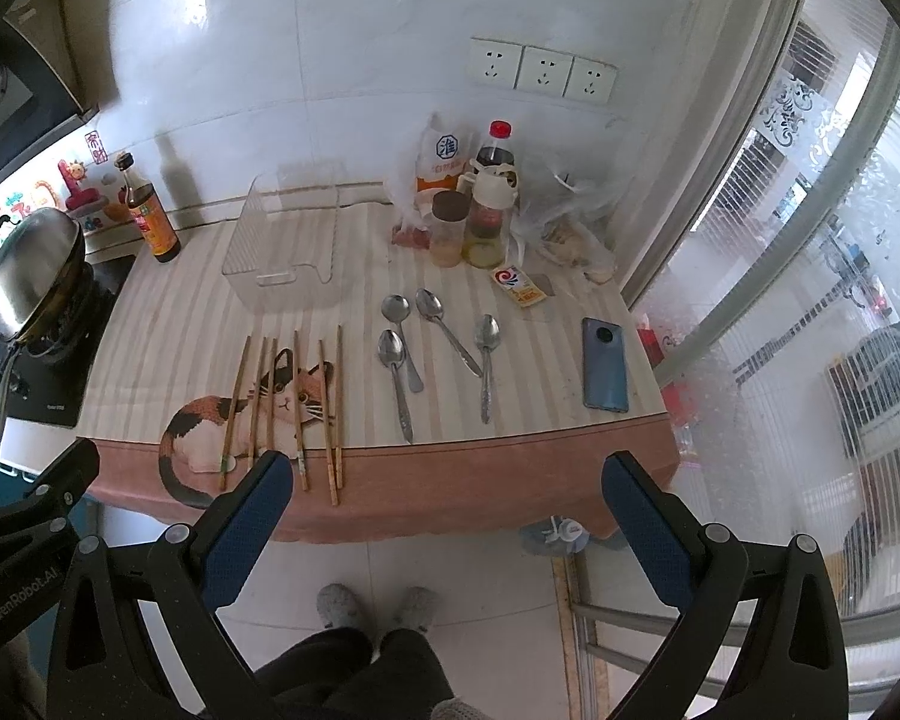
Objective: Organize utensils
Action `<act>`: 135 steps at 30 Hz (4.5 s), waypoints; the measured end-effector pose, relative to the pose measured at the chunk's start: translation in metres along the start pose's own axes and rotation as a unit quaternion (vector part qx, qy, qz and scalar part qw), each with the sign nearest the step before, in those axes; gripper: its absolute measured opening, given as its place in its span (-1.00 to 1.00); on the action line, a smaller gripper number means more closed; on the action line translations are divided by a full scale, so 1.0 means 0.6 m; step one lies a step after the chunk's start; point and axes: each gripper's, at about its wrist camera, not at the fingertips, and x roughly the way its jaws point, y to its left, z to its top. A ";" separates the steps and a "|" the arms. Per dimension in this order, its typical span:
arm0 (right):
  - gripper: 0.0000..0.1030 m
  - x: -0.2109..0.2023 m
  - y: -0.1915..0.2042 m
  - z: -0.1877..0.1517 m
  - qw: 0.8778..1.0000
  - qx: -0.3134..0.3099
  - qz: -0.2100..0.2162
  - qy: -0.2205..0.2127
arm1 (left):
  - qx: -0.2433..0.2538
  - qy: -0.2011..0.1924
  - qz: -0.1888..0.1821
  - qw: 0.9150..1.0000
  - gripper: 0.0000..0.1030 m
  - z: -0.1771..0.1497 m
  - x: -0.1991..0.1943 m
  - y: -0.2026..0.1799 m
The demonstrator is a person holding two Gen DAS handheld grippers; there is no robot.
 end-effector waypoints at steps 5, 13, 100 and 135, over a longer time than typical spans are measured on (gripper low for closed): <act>1.00 -0.005 -0.004 0.007 1.000 0.000 -0.002 -0.001 | 0.000 -0.002 -0.002 1.000 1.00 -0.001 -0.002 -0.002; 1.00 -0.010 -0.009 0.010 1.000 -0.001 -0.002 -0.004 | 0.000 -0.003 -0.004 1.000 1.00 -0.003 -0.003 -0.008; -0.69 0.653 0.233 0.029 0.963 -0.025 0.080 0.257 | 0.020 0.237 -0.046 0.970 -0.90 0.013 0.603 0.064; -0.84 0.632 0.173 -0.045 0.948 -0.010 0.043 0.315 | 0.027 0.248 -0.047 0.967 -0.87 0.015 0.598 0.089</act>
